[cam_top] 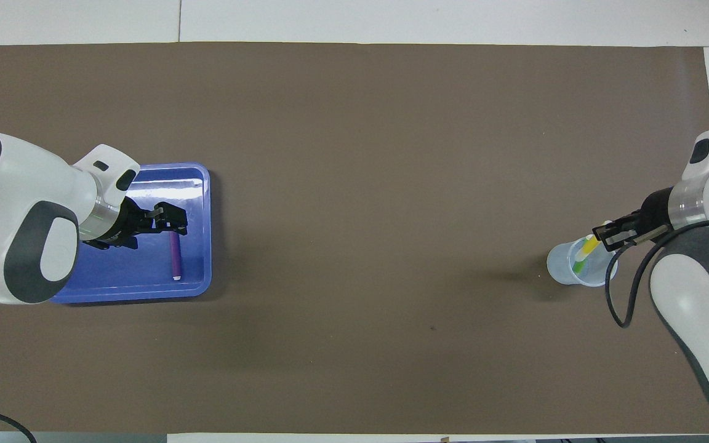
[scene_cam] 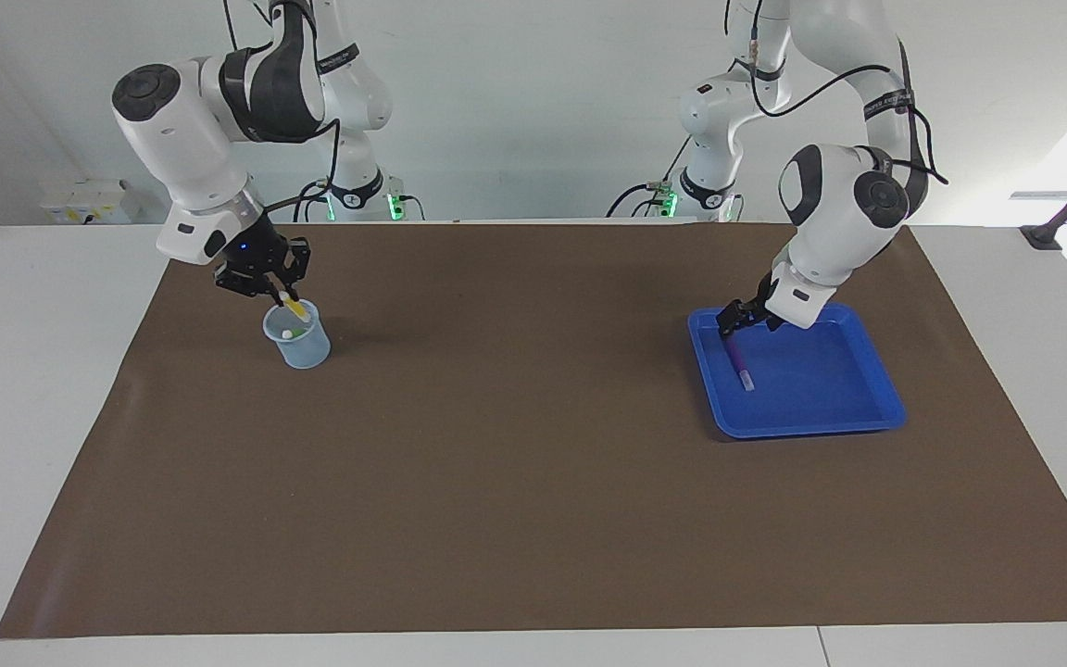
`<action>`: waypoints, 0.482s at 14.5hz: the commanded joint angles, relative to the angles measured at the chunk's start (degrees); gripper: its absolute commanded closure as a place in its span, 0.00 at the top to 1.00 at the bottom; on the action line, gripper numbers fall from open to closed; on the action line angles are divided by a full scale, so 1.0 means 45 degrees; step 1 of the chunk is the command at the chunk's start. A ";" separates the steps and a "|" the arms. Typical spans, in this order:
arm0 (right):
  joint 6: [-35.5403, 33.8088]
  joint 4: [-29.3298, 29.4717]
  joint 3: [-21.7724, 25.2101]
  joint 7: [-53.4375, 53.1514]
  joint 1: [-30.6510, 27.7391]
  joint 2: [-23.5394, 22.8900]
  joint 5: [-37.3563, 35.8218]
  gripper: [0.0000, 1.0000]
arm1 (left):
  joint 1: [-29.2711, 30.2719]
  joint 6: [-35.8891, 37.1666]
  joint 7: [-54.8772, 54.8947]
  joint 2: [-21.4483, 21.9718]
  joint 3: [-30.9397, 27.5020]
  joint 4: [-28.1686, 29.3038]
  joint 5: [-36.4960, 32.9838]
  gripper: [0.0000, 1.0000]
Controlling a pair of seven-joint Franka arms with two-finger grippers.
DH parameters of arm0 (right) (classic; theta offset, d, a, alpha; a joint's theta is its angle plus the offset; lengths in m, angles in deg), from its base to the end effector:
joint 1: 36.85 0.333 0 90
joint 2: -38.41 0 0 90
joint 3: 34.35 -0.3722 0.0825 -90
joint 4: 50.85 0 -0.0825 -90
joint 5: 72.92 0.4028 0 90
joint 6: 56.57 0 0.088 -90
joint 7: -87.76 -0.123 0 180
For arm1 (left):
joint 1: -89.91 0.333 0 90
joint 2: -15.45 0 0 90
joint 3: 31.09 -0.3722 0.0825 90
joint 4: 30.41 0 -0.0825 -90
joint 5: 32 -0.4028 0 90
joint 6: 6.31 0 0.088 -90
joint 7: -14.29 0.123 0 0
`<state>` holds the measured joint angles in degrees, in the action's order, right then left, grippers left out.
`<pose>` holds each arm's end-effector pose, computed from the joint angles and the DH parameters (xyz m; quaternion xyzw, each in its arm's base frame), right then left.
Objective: Transfer and insert pens with both arms
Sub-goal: 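Insert the yellow pen into the cup with the right gripper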
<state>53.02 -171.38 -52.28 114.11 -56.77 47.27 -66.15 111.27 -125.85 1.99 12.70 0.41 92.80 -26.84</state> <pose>0.5144 -0.0010 0.5114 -0.9814 -0.1880 0.0129 0.0358 0.5389 -0.1001 0.4032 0.9964 0.0426 -0.0615 0.0392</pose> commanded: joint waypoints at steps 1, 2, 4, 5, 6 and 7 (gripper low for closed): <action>0.0625 -0.0848 -0.0118 0.0626 -0.0455 0.0140 -0.0196 0.00 | -0.0099 -0.1751 0.0915 -0.0032 0.0031 0.1230 -0.0715 1.00; 0.0645 -0.0929 -0.0118 0.0744 -0.0629 0.0140 -0.0196 0.00 | -0.0119 -0.1969 0.1033 -0.0303 0.0031 0.1311 -0.1046 1.00; 0.0665 -0.0949 -0.0118 0.0745 -0.0787 0.0101 -0.0196 0.35 | -0.0119 -0.2126 0.1093 -0.0772 0.0051 0.1292 -0.1944 1.00; 0.0665 -0.0949 -0.0118 0.0726 -0.0768 0.0121 -0.0196 0.62 | -0.0119 -0.2340 0.1074 -0.0949 0.0051 0.1292 -0.1986 1.00; 0.0665 -0.0949 -0.0118 0.0745 -0.0748 0.0101 -0.0196 0.71 | -0.0138 -0.2458 0.1054 -0.1105 0.0031 0.1292 -0.2006 0.99; 0.0665 -0.0910 -0.0137 0.0746 -0.0710 0.0101 -0.0196 0.82 | -0.0158 -0.2498 0.1015 -0.1223 0.0051 0.1292 -0.2006 0.98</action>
<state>54.99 -174.84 -52.22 116.36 -59.39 47.19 -66.16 111.13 -135.15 6.29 8.32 0.81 98.19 -34.43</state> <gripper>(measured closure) 0.515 0.009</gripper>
